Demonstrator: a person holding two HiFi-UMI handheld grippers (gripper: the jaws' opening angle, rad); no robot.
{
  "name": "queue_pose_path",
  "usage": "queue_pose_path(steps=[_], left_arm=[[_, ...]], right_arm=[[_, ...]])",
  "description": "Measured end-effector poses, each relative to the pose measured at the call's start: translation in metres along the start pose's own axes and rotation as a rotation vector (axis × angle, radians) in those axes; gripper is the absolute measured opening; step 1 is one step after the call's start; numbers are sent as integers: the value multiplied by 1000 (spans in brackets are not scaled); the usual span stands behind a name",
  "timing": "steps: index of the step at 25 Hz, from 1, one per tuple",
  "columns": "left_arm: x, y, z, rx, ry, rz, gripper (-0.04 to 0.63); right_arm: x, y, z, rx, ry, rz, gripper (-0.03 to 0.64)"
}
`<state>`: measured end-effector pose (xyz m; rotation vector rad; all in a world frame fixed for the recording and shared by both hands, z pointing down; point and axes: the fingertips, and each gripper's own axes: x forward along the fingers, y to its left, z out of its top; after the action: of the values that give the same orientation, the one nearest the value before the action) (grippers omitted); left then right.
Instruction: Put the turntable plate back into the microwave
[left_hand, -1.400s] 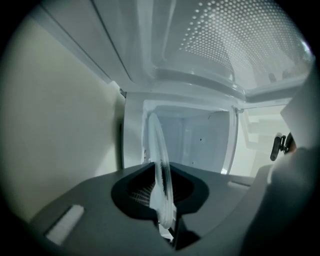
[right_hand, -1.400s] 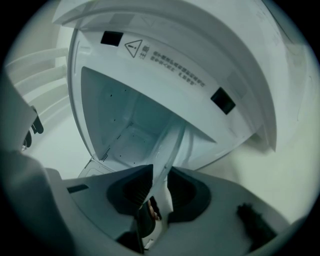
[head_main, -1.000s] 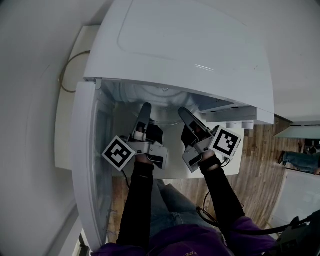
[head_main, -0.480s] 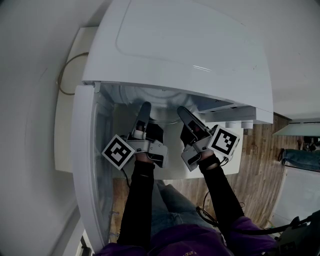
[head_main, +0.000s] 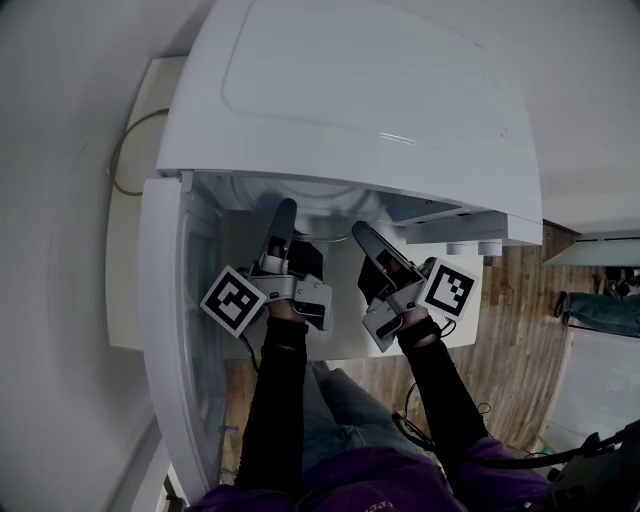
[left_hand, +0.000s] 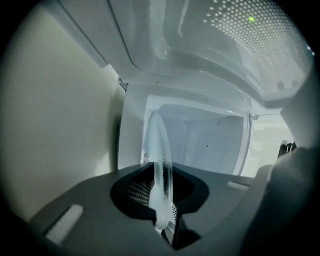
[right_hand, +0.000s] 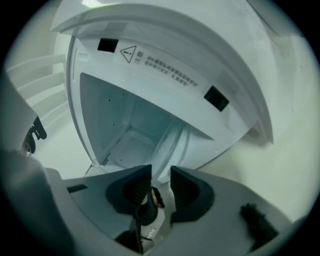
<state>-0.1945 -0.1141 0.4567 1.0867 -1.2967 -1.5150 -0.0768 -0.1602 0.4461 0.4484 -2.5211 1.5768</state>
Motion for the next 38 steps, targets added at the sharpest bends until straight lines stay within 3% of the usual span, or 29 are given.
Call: queue_pose_path(steps=[10, 15, 24, 38], left_arm=[[2, -2, 2, 10, -14, -1, 52], [1, -3, 2, 12, -20, -7, 54], [4, -12, -1, 60, 11, -48, 67], [-24, -5, -22, 103, 28, 38, 123]], right_arm=[[8, 16, -19, 38, 42, 38, 90], [6, 11, -19, 142, 3, 37, 60], [5, 11, -12, 173, -39, 30, 57], [9, 1, 0, 148, -60, -10, 57]])
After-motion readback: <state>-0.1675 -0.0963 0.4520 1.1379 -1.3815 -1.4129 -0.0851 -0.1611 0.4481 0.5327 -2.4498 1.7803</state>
